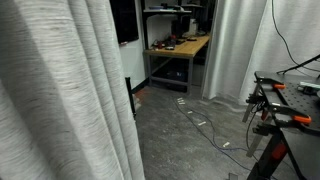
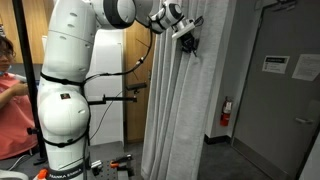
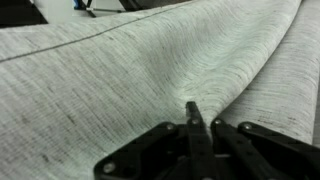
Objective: Slide the curtain to the left
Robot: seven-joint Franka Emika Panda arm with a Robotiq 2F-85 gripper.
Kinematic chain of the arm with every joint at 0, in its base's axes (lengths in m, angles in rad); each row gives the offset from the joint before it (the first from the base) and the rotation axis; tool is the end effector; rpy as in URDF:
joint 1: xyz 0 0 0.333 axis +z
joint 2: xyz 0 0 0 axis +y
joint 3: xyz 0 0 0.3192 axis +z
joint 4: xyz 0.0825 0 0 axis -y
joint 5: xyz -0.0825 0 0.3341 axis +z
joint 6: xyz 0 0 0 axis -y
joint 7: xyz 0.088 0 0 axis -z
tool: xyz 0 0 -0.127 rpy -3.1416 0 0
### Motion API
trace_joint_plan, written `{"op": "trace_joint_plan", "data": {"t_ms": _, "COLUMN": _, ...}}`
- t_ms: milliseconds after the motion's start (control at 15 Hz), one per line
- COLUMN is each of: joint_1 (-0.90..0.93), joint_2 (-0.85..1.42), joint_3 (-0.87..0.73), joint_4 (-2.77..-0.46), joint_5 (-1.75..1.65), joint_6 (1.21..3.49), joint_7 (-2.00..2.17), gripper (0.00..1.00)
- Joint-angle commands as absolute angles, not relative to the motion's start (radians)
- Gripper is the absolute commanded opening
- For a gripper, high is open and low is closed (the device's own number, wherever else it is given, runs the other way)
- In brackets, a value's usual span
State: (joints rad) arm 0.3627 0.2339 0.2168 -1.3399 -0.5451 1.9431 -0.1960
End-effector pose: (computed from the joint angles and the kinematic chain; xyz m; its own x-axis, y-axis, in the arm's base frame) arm 0.5489 0.2836 0.6324 0.5820 0.7819 0.2235 0.6014 -0.5988 0.5289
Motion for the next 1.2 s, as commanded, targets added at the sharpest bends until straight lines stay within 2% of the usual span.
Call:
{"op": "trace_joint_plan", "data": {"t_ms": 0, "joint_1": 0.295, "joint_2": 0.064, "joint_3": 0.186, "joint_4": -1.581, "joint_5": -0.469, "joint_6": 1.965, "joint_7": -0.111, "gripper": 0.00}}
{"op": "trace_joint_plan", "data": {"t_ms": 600, "joint_1": 0.212, "joint_2": -0.223, "joint_3": 0.175, "joint_4": -1.904, "joint_5": -0.459, "joint_6": 1.948, "joint_7": 0.041, "gripper": 0.00}}
{"op": "trace_joint_plan", "data": {"t_ms": 1133, "joint_1": 0.149, "joint_2": -0.393, "joint_3": 0.179, "joint_4": -2.045, "joint_5": -0.446, "joint_6": 1.934, "joint_7": 0.184, "gripper": 0.00}}
